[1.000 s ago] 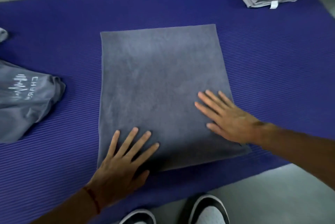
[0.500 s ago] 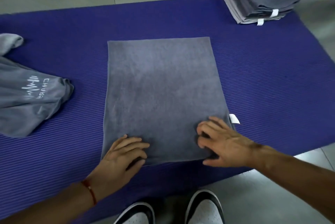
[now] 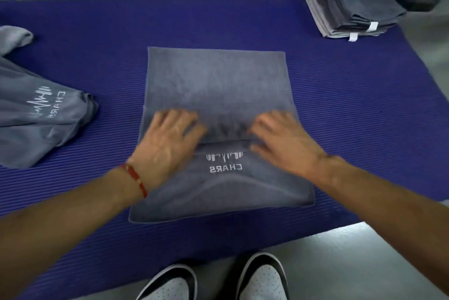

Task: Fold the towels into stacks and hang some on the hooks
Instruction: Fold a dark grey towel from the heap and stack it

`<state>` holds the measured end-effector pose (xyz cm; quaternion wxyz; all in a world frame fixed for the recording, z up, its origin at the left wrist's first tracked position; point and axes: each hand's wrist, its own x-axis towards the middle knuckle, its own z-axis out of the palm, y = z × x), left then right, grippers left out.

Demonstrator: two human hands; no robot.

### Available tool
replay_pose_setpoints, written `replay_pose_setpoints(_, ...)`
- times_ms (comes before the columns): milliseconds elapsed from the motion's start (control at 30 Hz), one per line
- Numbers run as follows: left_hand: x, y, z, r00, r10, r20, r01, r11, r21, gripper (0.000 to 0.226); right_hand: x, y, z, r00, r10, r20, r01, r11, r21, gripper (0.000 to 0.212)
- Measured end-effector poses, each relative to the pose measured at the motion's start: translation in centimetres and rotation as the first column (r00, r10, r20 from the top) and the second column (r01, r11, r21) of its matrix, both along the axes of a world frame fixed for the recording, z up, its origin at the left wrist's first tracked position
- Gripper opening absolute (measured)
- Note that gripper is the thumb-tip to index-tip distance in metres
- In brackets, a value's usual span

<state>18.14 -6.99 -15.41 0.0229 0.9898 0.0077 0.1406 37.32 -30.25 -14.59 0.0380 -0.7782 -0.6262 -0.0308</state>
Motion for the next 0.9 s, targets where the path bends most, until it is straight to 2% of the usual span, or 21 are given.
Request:
replay_pose_setpoints(33, -1.9, -1.4, -1.4, 0.995, -0.096, -0.041, 0.095, 0.995, -0.013, 0.023, -1.3, -0.9, -1.0, 0.993, 0.107, -0.057, -0.11, 0.993, -0.045, 0.03)
replay_pose_setpoints(100, -6.2, -4.0, -3.9, 0.949, -0.194, -0.25, 0.196, 0.98, -0.016, 0.034, -3.7, -2.9, -3.2, 0.964, 0.205, -0.17, -0.234, 0.956, -0.175, 0.033)
replay_pose_setpoints(133, -7.8, -4.8, -4.9, 0.916, -0.195, -0.351, 0.203, 0.979, -0.013, 0.04, -4.6, -3.7, -4.1, 0.958, 0.2, -0.204, -0.246, 0.942, -0.229, 0.036)
replay_pose_setpoints(200, -9.4, -5.6, -6.4, 0.896, -0.162, -0.413, 0.16, 0.986, -0.04, 0.044, -5.5, -4.7, -5.2, 0.958, 0.149, -0.246, -0.21, 0.945, -0.249, 0.04)
replay_pose_setpoints(333, -9.8, -6.0, -7.5, 0.951, -0.151, -0.27, 0.145, 0.989, -0.043, 0.026, -6.7, -5.6, -5.6, 0.974, 0.149, -0.17, -0.185, 0.957, -0.224, 0.044)
replay_pose_setpoints(400, -10.1, -6.2, -7.7, 0.961, -0.173, -0.216, 0.175, 0.985, -0.009, 0.022, -7.6, -5.8, -6.1, 0.98, 0.149, -0.134, -0.17, 0.971, -0.167, 0.033)
replay_pose_setpoints(500, -10.2, -6.5, -7.0, 0.96, -0.168, -0.223, 0.171, 0.985, -0.005, 0.023, -8.7, -6.0, -6.9, 0.991, 0.097, -0.097, -0.103, 0.993, -0.05, 0.018)
replay_pose_setpoints(600, -11.2, -6.9, -6.7, 0.962, -0.171, -0.211, 0.169, 0.985, -0.029, 0.022, -9.3, -6.6, -6.6, 0.985, 0.097, -0.139, -0.096, 0.995, 0.014, 0.014)
replay_pose_setpoints(700, -11.7, -6.3, -6.3, 0.955, -0.18, -0.237, 0.181, 0.983, -0.021, 0.018, -9.6, -8.0, -5.9, 0.982, 0.131, -0.137, -0.144, 0.986, -0.088, 0.02)
replay_pose_setpoints(800, -12.1, -5.7, -6.2, 0.901, -0.284, -0.328, 0.294, 0.956, -0.02, 0.014, -8.8, -10.2, -5.5, 0.981, 0.084, -0.174, -0.118, 0.974, -0.193, 0.024)
replay_pose_setpoints(900, -12.4, -4.3, -4.9, 0.855, -0.368, -0.366, 0.343, 0.93, -0.132, 0.019, -6.7, -11.8, -5.0, 0.978, 0.057, -0.202, -0.091, 0.983, -0.161, 0.016)
